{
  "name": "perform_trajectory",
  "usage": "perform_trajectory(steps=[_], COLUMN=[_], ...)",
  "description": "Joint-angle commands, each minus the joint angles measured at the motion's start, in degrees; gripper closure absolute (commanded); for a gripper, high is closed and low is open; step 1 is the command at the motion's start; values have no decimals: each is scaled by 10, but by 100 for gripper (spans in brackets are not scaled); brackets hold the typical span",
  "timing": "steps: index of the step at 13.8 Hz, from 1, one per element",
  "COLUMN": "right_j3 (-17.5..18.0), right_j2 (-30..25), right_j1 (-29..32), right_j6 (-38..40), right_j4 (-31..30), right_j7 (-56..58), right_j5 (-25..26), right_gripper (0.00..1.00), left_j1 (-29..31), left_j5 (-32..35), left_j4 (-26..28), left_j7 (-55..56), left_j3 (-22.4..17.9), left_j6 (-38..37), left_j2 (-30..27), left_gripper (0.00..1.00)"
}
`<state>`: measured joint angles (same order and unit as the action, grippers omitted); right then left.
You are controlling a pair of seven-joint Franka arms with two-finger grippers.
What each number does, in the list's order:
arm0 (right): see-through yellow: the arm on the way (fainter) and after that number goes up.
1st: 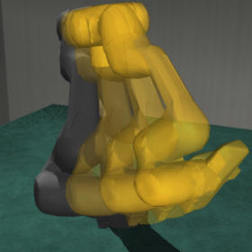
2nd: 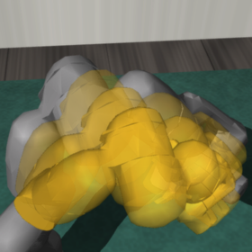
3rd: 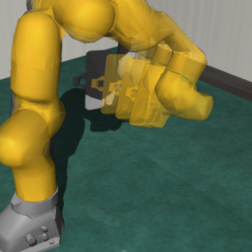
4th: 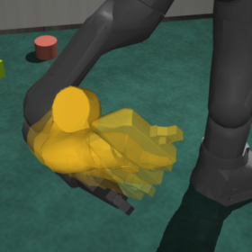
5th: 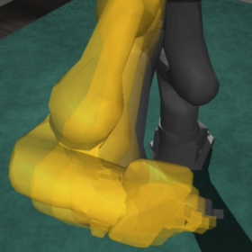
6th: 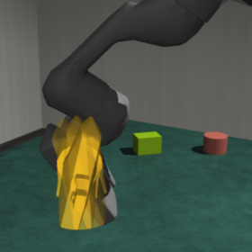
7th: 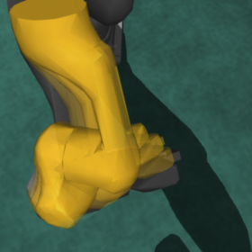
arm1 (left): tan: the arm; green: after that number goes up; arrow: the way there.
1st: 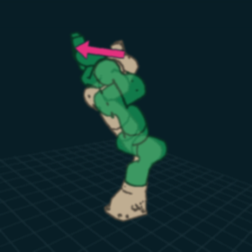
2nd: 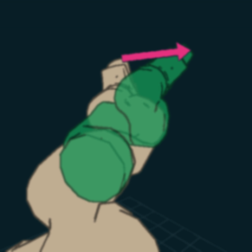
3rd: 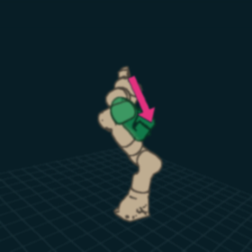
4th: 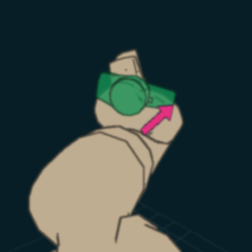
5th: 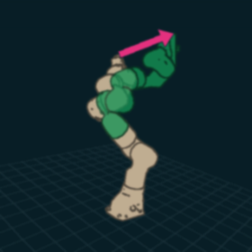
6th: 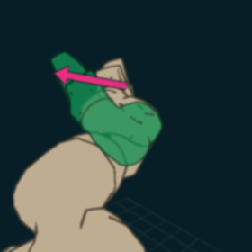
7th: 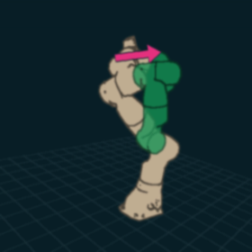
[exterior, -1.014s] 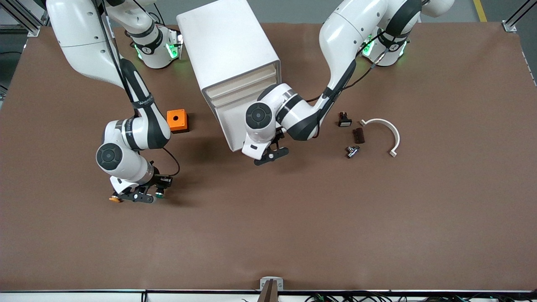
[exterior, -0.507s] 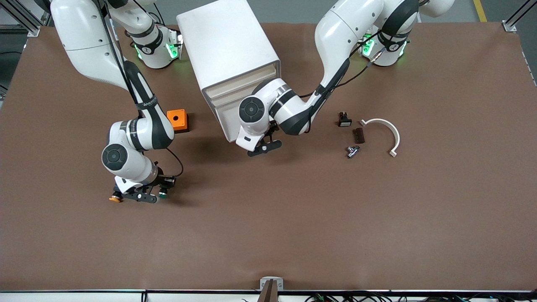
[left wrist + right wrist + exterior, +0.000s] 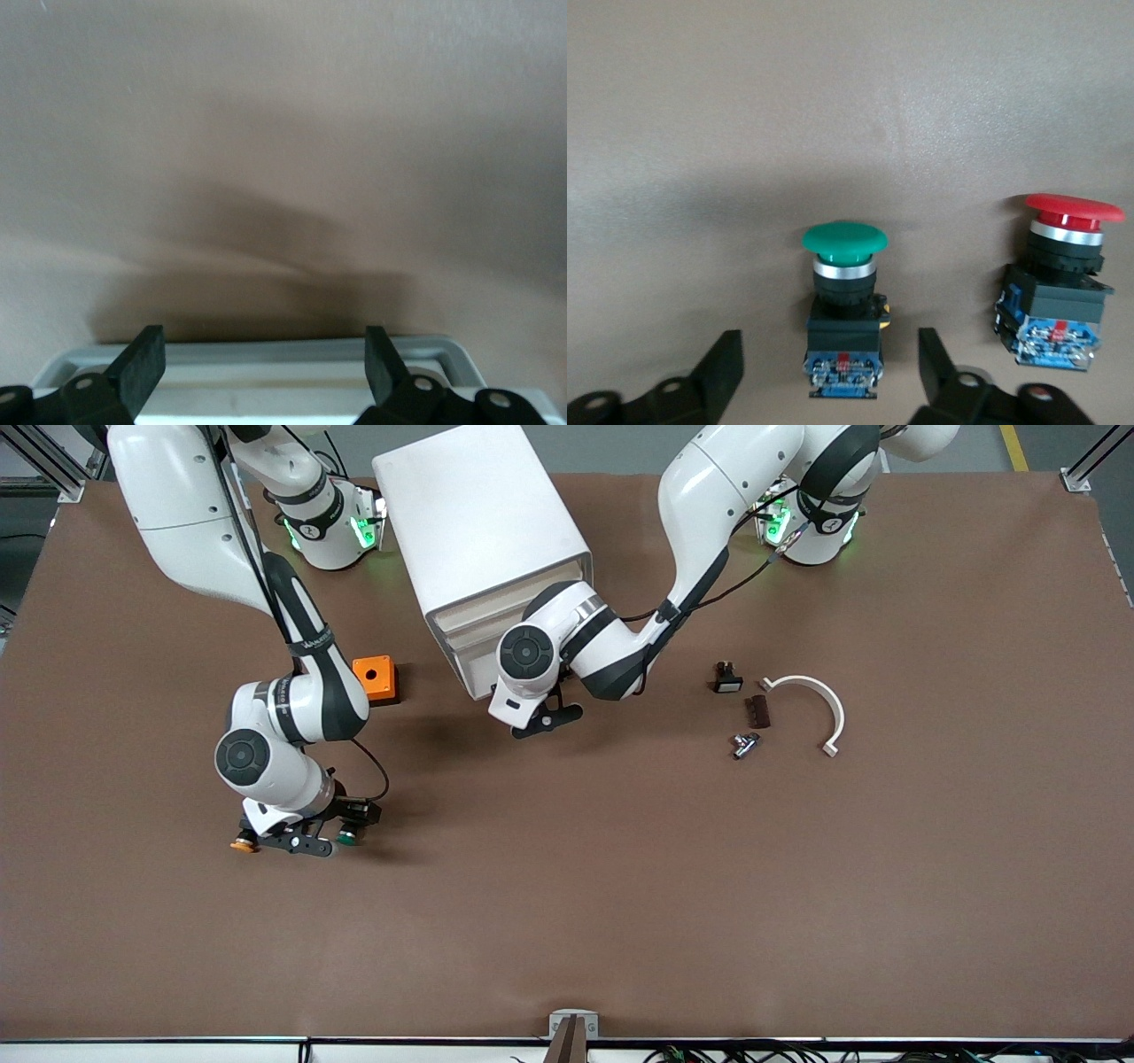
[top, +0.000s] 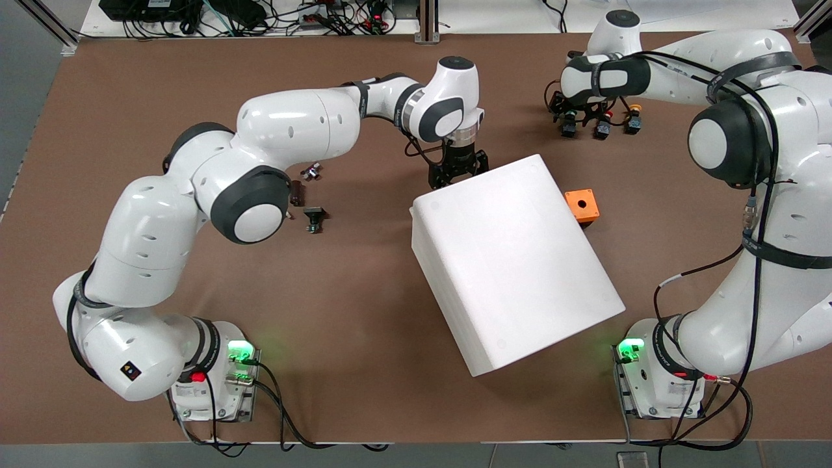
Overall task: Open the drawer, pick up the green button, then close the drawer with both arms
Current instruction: 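Push the drawer shut with the left gripper while the right gripper retracts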
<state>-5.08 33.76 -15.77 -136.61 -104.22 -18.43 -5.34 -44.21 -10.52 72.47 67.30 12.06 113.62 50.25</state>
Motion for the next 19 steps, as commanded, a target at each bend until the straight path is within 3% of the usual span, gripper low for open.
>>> perform_trajectory(steps=[1, 4, 8, 10, 19], right_j3=[-4, -17, -26, -27, -24], right_j2=[-40, -78, -90, -104, -215], right_j1=[3, 21, 101, 126, 146], right_j6=[93, 171, 364, 408, 491], right_j4=[30, 63, 198, 230, 230], right_j7=[3, 53, 197, 205, 232], right_j5=[3, 18, 17, 20, 53], right_gripper=[0, 0, 0, 0, 0], left_j1=[-4, -5, -8, -8, -1], left_j5=[-43, -80, -125, -147, -149], left_j4=[7, 11, 17, 21, 23], left_j7=[5, 5, 4, 4, -9], left_j3=[4, 5, 4, 4, 3], left_j6=[5, 5, 5, 5, 7], left_j2=[-6, -5, -3, -3, -9], left_gripper=[1, 1, 1, 1, 1])
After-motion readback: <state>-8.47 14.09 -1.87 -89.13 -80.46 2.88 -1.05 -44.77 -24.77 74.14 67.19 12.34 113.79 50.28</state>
